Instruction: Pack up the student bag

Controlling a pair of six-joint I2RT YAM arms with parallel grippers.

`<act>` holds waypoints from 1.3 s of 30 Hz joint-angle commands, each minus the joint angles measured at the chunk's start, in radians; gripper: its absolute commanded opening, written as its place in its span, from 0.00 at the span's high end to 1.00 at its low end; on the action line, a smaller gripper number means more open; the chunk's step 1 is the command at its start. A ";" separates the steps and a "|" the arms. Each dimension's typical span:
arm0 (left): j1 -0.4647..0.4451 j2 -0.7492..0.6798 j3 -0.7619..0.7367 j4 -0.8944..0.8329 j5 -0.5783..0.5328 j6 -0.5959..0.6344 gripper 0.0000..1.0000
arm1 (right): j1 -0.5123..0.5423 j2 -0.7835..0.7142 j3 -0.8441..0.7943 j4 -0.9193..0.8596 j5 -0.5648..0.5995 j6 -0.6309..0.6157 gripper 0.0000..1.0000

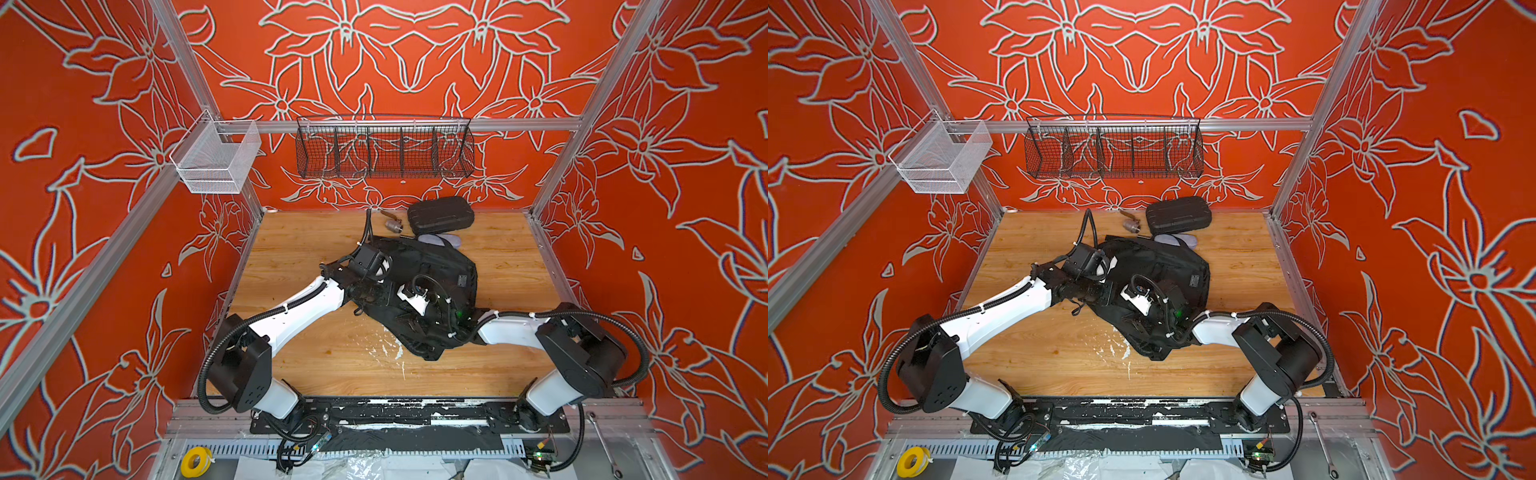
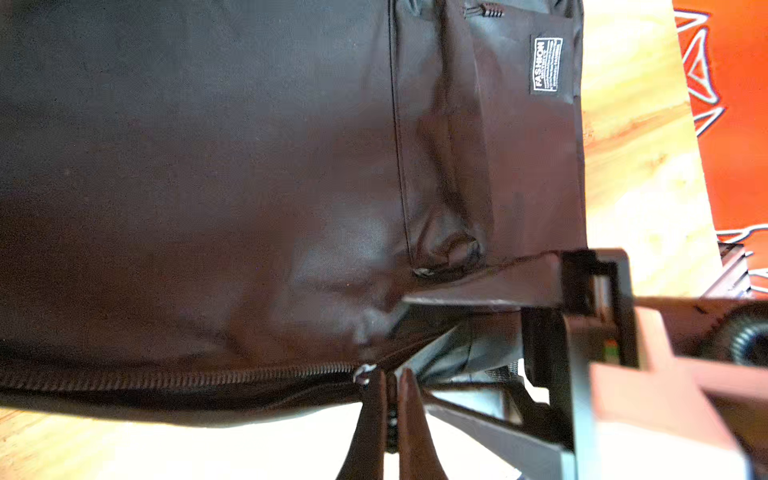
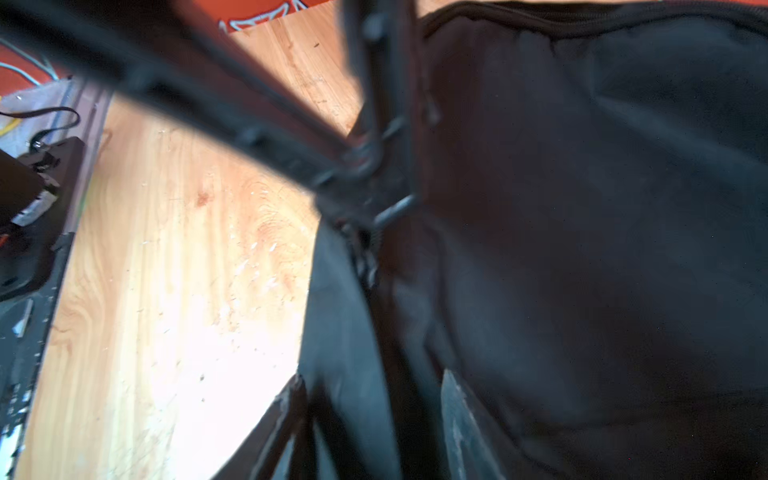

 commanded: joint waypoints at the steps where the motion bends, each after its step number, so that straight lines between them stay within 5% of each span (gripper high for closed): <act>1: -0.001 -0.029 0.010 0.011 0.011 -0.008 1.00 | 0.000 0.038 0.077 -0.139 -0.060 -0.045 0.57; 8: 0.031 -0.021 0.023 -0.019 -0.009 0.016 1.00 | 0.000 -0.004 0.064 -0.166 -0.077 -0.045 0.93; 11: 0.076 0.000 0.035 -0.029 -0.007 0.043 1.00 | 0.001 -0.030 0.069 -0.231 -0.104 -0.071 1.00; 31: 0.333 0.120 0.131 -0.075 -0.056 0.270 1.00 | 0.029 -0.147 0.099 -0.661 0.002 -0.153 1.00; 39: 0.378 0.077 0.141 -0.081 -0.015 0.357 1.00 | 0.030 -0.242 0.036 -0.635 -0.055 -0.183 1.00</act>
